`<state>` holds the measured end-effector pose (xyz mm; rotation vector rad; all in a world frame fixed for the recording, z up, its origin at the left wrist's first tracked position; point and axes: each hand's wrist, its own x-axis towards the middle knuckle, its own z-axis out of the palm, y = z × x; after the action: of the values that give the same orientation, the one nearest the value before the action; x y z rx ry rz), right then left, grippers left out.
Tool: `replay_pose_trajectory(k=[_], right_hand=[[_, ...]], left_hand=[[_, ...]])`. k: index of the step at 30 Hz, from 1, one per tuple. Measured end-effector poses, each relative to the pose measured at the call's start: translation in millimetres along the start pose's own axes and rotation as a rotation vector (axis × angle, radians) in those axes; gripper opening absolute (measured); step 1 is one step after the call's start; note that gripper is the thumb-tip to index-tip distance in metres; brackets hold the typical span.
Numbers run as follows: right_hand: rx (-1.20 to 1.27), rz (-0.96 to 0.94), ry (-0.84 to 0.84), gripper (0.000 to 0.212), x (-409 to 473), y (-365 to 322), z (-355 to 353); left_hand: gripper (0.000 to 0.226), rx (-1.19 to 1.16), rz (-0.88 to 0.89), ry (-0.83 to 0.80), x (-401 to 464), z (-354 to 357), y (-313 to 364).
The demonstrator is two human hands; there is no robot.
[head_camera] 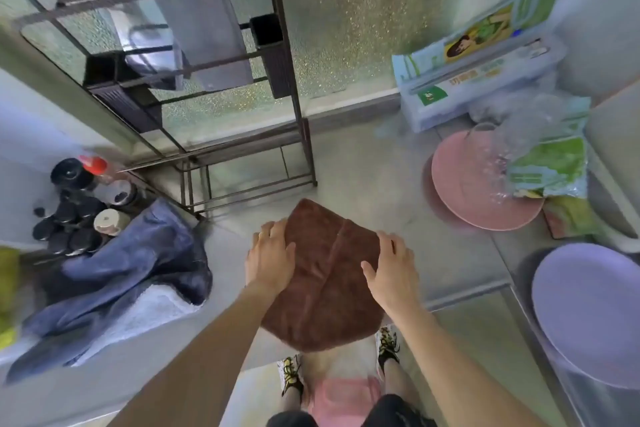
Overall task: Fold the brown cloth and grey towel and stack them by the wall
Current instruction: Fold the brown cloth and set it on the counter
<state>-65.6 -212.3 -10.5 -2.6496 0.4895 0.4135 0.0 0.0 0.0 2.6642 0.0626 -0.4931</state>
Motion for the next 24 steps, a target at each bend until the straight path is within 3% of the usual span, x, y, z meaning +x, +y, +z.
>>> replay_pose_trajectory(k=[7, 11, 17, 21, 24], right_hand=[[-0.217, -0.064, -0.003, 0.063, 23.9, 5.8, 10.5], [-0.284, -0.124, -0.017, 0.042, 26.8, 2.9, 11.6], [-0.108, -0.179, -0.029, 0.013, 25.9, 3.0, -22.4], [0.003, -0.303, 0.051, 0.016, 22.9, -10.6, -74.5], [0.062, -0.420, 0.139, 0.011, 18.6, -29.2, -117.3]], left_hand=[[0.068, 0.151, 0.118, -0.038, 46.4, 20.3, 8.7], [0.055, 0.162, 0.133, -0.050, 43.1, 25.3, 10.7], [0.042, -0.245, 0.064, -0.056, 26.6, -18.4, 9.9], [0.045, -0.516, 0.011, -0.061, 2.7, -75.5, 6.0], [0.050, -0.622, 0.078, 0.051, -17.7, -122.6, 6.6]])
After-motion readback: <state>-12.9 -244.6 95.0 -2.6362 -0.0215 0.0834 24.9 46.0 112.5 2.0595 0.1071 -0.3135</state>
